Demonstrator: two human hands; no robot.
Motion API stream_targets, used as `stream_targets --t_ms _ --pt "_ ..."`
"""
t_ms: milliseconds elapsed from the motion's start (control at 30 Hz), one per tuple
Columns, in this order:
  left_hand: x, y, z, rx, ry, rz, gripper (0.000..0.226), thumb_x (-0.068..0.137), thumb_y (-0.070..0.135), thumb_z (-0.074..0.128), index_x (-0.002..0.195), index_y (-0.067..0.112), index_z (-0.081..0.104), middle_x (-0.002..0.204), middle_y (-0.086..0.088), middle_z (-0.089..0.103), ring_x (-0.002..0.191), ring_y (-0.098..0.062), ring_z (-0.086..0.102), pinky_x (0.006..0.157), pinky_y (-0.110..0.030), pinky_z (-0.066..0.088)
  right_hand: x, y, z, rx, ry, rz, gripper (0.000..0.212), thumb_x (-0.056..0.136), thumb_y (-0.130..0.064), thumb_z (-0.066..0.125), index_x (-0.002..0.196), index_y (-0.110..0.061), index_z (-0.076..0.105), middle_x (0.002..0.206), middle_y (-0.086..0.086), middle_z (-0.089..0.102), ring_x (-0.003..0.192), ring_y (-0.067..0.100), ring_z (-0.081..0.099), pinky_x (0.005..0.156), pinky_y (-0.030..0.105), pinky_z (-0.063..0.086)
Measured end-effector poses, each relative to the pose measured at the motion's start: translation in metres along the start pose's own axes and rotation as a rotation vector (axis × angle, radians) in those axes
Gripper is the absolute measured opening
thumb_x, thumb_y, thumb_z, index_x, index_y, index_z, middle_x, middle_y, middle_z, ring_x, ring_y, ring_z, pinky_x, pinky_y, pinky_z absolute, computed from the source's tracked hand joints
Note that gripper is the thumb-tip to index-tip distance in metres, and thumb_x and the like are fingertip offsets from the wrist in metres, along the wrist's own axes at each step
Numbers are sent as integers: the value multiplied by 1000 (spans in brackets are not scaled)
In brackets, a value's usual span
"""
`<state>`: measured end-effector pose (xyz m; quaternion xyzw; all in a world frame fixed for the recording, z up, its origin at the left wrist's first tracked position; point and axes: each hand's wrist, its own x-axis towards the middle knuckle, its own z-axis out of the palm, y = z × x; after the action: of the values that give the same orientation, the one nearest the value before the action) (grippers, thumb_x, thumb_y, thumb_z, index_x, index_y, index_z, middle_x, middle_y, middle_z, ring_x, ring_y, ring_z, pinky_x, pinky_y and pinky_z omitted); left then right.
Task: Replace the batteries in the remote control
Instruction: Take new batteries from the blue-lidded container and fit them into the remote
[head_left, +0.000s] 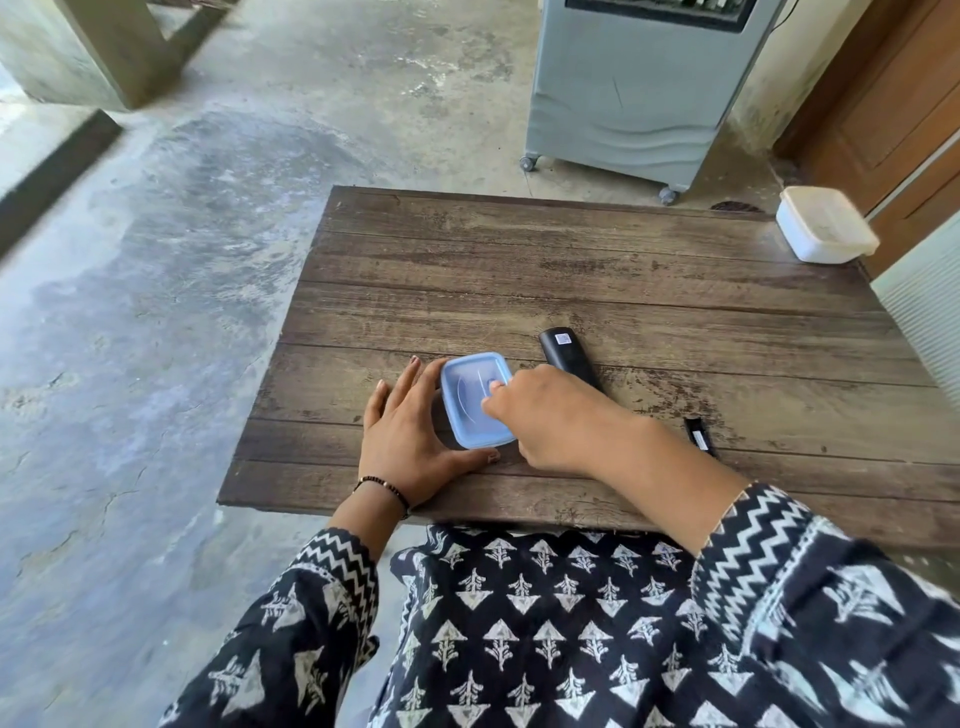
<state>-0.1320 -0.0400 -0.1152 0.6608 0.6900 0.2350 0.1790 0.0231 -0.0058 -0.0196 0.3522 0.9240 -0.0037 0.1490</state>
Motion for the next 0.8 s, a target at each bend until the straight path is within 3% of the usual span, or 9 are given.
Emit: stream_targets --t_ms 100,233,300,367,500,633,700,800 --pt "0 0 -1 5 -9 -5 112 46 77 52 143 30 22 150 11 32 143 -4 15 118 -34 1 0 2 -13 26 -26 15 23 82 -5 53 104 -9 59 101 13 64 96 32 59 72 34 45" --pt "0 3 -3 -54 18 -46 109 43 78 54 139 34 28 144 12 42 136 -2 32 117 -33 5 0 12 -30 196 -7 70 36 83 -12 58 118 -20 61 114 8 63 106 25 56 76 25 38" --pt "1 5 -2 -77 25 -59 110 42 77 56 139 33 27 140 11 47 132 -4 38 117 -33 7 -1 19 -31 312 13 98 28 82 -13 63 109 -20 66 110 4 65 99 20 57 73 22 35" --pt "2 5 -2 -82 27 -71 113 41 76 57 139 32 25 138 10 50 131 -4 41 117 -32 8 -1 28 -33 449 80 152 20 78 -13 70 98 -18 70 98 3 68 84 14 56 75 23 40" --pt "1 6 -2 -83 31 -60 111 42 74 59 138 31 27 138 10 49 130 -1 39 116 -30 7 11 44 -44 594 280 179 15 74 -7 72 87 -15 73 84 -1 71 77 11 62 79 25 48" --pt "0 7 -3 -82 32 -30 102 44 72 63 133 33 33 140 14 46 132 1 35 117 -30 5 27 56 -57 679 336 209 17 73 -4 73 89 -9 74 78 -1 68 71 8 61 68 17 48" --pt "2 7 -4 -75 37 -22 101 45 71 67 133 32 34 140 13 46 133 1 34 117 -30 5 37 69 -66 768 384 243 16 72 -2 74 87 -9 73 71 0 68 58 0 61 61 13 49" --pt "1 7 -4 -68 39 -12 101 50 65 73 136 30 33 142 11 44 136 1 28 117 -31 3 58 84 -68 674 459 287 17 72 -5 75 87 -11 74 70 -3 66 53 -5 54 53 2 38"
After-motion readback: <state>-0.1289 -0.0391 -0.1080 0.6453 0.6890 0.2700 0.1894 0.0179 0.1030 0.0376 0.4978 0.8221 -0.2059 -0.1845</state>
